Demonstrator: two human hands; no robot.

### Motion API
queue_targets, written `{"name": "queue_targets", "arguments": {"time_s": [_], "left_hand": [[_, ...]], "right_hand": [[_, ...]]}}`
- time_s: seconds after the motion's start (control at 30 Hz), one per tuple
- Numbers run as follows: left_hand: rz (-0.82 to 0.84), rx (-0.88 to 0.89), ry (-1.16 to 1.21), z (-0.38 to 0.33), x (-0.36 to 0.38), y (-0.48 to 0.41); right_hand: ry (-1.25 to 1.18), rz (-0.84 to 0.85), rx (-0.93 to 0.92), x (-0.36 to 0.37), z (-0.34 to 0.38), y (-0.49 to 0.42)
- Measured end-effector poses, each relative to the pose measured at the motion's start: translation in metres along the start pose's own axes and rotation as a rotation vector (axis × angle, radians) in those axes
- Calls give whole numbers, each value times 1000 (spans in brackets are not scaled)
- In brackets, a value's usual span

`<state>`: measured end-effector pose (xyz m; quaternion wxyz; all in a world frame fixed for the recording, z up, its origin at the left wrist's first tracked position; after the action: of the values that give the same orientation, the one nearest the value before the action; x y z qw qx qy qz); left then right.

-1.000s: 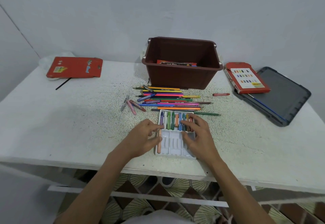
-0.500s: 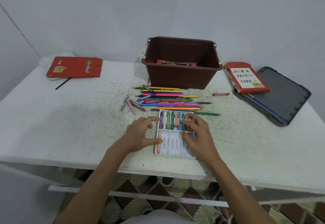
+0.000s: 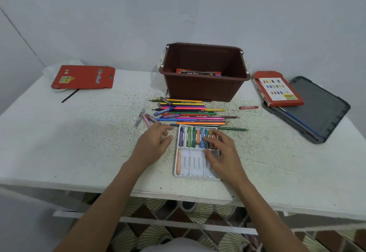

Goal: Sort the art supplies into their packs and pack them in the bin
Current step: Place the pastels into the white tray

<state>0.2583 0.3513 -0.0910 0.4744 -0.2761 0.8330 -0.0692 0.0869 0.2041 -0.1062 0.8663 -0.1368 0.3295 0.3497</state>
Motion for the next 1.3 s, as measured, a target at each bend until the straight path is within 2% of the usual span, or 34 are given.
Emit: {"name": "queue_targets", "arguments": {"time_s": [0.1,0.2,0.37,0.6,0.77,0.87,0.97,1.17,1.3], "left_hand": [[-77,52,-158,1,-7,-12],[-64,108,-283,2,-4,-26],[-11,-10,-461,11,-5,-41],[118,9,-569,20,5,-55],[64,-37,-532,27,1,-61],[35,-5,-554,21,-4,-62],[-39,25,-440,18,-12,-58],[-115,-81,271,-2,-20,-43],[-105,-121,432,-19,-23,-30]], "right_hand": [[1,-4,-3,0,1,0],[4,-8,-4,0,1,0],[15,-8,-3,0,2,1],[21,-8,-6,1,1,0],[16,-2,3,1,0,0],[19,1,13,1,0,0],[17,8,18,1,0,0],[10,6,17,1,0,0],[12,7,17,2,-1,0]]}}
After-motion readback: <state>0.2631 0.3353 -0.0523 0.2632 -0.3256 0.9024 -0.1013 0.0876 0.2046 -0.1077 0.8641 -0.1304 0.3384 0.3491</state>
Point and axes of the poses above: each hand's wrist, its own y-axis away from the middle knuckle, its own x-axis out of the palm, z = x × y, the point moved 8 cm from there along -y, towards the middle knuckle, and after that the axes turned 15 degrees about x, right-handed, at the moved point
